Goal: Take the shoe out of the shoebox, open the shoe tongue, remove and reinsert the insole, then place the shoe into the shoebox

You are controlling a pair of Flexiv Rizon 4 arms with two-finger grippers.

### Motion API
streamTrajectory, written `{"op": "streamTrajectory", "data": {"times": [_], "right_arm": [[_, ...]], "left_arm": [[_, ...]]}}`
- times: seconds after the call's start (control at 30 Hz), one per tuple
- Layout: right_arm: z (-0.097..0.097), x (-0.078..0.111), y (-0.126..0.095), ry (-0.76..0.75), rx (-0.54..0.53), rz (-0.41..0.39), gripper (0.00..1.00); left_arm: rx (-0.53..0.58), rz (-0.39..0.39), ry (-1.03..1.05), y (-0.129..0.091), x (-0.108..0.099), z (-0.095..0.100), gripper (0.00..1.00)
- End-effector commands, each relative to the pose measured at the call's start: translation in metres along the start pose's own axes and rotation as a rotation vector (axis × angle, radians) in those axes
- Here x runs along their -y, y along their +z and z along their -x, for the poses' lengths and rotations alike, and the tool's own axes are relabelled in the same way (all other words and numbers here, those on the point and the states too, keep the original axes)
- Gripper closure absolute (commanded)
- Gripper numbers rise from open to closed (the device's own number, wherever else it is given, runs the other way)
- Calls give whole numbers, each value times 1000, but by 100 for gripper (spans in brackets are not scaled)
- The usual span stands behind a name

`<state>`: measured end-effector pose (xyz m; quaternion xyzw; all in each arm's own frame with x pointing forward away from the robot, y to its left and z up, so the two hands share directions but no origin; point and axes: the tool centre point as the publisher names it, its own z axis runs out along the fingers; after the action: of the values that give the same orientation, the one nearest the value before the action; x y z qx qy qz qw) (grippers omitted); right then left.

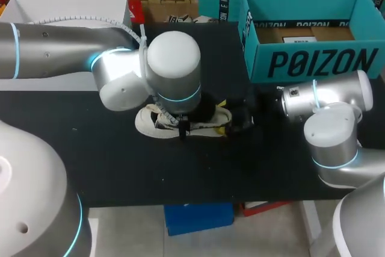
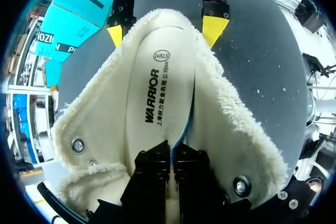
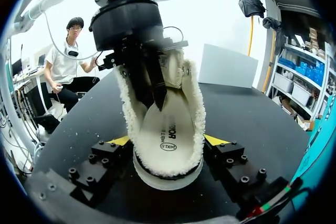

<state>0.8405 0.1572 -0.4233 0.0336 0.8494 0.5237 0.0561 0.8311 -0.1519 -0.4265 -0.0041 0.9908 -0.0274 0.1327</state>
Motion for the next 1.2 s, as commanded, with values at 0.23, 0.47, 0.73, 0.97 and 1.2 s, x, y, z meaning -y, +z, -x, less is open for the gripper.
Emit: {"op": "streamTrajectory", "data": {"times": [0.23,0.47,0.73,0.97,1.2], "right_arm": [[1,-1,4,0,0,-1,100],[1,-1,4,0,0,-1,100],[1,-1,4,0,0,-1,100],[1,-1,4,0,0,-1,100],[1,-1,4,0,0,-1,100]], "left_arm": [[-77,-84,48,21,15,6,100],[-79,-92,62,13,20,4,100],[-62,-85,34,-1,13,8,100],[-70,-90,28,-12,8,13,100],[-64,-105,23,-17,8,13,100]]}}
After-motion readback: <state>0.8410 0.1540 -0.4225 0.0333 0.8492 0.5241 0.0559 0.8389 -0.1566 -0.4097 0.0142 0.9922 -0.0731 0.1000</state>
